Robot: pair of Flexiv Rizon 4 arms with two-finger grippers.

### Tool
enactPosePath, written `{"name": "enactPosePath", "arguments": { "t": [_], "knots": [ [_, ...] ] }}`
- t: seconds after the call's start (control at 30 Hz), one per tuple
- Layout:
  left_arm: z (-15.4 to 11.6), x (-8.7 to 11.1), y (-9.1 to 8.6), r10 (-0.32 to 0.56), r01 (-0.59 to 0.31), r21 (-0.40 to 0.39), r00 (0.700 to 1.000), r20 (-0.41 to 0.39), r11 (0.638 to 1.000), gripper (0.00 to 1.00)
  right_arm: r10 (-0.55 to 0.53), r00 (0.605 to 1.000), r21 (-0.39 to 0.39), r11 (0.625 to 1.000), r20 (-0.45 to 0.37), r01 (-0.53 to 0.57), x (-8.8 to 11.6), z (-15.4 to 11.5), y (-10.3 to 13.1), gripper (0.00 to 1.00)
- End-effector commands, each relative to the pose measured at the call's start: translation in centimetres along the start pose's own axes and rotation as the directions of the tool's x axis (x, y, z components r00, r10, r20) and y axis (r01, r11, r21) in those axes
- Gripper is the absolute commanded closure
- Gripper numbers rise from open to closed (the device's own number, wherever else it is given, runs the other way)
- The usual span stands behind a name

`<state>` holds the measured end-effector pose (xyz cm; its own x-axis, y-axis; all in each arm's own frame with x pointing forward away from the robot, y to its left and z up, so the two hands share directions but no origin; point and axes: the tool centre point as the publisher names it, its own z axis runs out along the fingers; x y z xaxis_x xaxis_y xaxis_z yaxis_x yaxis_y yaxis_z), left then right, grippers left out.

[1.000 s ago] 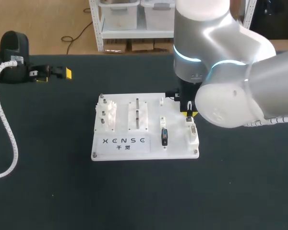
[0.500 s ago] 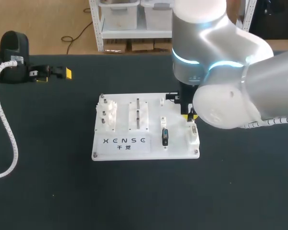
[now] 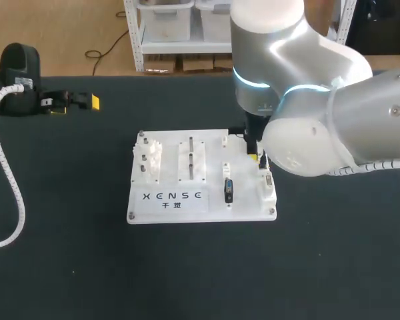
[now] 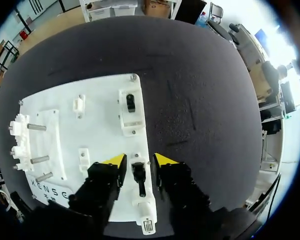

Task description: Insert the USB connector, Ethernet cable, and multi-pin plug into their matching sockets one by one.

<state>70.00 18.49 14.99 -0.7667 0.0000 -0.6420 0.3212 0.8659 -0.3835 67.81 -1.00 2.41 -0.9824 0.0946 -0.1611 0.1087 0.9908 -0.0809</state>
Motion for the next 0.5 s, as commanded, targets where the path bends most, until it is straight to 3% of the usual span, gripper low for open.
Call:
{"name": "enactPosePath", "arguments": {
  "t": [0.03, 0.2, 0.5],
  "knots": [
    [0.0, 0.0, 0.0, 0.0, 0.0, 0.0, 1.0, 0.0, 1.0, 0.0, -0.003, 0.999, -0.013, 1.0, 0.049, 0.003, 0.5, -2.3, -0.6, 0.0],
    [0.0, 0.0, 0.0, 0.0, 0.0, 0.0, 1.0, 0.0, 1.0, 0.0, -0.026, 0.997, -0.03, 0.999, 0.075, 0.028, 0.8, -4.6, 0.3, 0.0],
    [0.0, 0.0, 0.0, 0.0, 0.0, 0.0, 1.0, 0.0, 1.0, 0.0, -0.071, 0.997, -0.092, 0.993, 0.028, 0.073, 4.5, -6.6, 3.9, 0.0]
  ]
}}
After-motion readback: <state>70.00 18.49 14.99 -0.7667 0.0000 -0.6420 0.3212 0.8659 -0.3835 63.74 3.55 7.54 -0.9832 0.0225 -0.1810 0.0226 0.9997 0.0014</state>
